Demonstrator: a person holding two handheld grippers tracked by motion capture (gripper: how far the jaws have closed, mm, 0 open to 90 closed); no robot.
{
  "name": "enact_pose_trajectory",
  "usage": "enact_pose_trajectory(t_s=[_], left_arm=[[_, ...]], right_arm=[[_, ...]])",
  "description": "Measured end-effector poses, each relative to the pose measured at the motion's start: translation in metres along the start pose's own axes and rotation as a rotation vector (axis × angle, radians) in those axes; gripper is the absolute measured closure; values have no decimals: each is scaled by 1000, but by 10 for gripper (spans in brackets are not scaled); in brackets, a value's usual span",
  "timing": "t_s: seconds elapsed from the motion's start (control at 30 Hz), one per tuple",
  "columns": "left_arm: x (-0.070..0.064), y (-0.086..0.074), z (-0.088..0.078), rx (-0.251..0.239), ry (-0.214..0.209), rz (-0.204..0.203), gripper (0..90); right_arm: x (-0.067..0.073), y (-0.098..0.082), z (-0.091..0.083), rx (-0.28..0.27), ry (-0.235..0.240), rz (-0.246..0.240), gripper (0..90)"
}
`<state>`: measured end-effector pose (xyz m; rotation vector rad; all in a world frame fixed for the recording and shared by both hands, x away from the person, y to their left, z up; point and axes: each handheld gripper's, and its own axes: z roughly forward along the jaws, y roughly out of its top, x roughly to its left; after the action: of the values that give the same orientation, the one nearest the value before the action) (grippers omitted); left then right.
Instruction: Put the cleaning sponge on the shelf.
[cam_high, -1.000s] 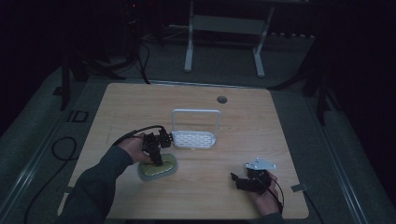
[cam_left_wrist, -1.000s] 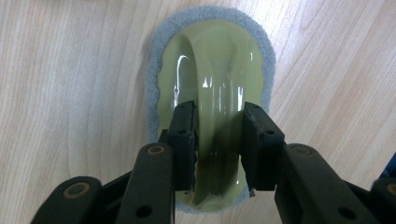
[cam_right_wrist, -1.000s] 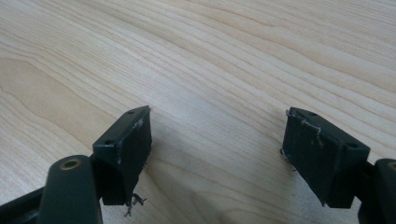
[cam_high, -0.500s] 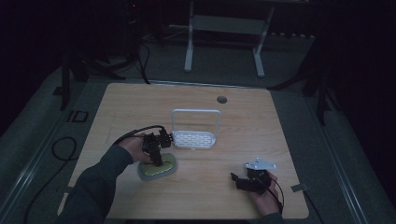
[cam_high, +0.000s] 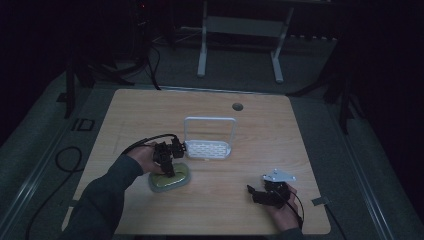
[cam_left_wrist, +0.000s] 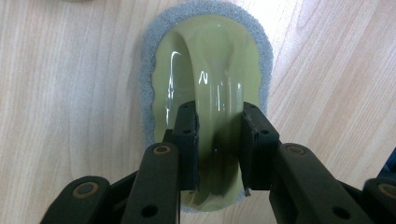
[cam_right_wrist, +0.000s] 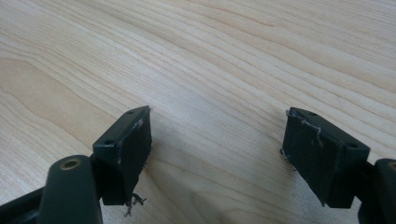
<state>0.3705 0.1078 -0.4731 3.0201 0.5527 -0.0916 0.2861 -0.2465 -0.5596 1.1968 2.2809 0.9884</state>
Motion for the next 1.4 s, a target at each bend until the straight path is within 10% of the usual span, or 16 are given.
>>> enact_pose_trajectory(t_s=[1.4], left_arm=[[-8, 23, -16, -105, 122, 49, 714]], right_arm=[[0, 0, 0, 0, 0, 0, 234]])
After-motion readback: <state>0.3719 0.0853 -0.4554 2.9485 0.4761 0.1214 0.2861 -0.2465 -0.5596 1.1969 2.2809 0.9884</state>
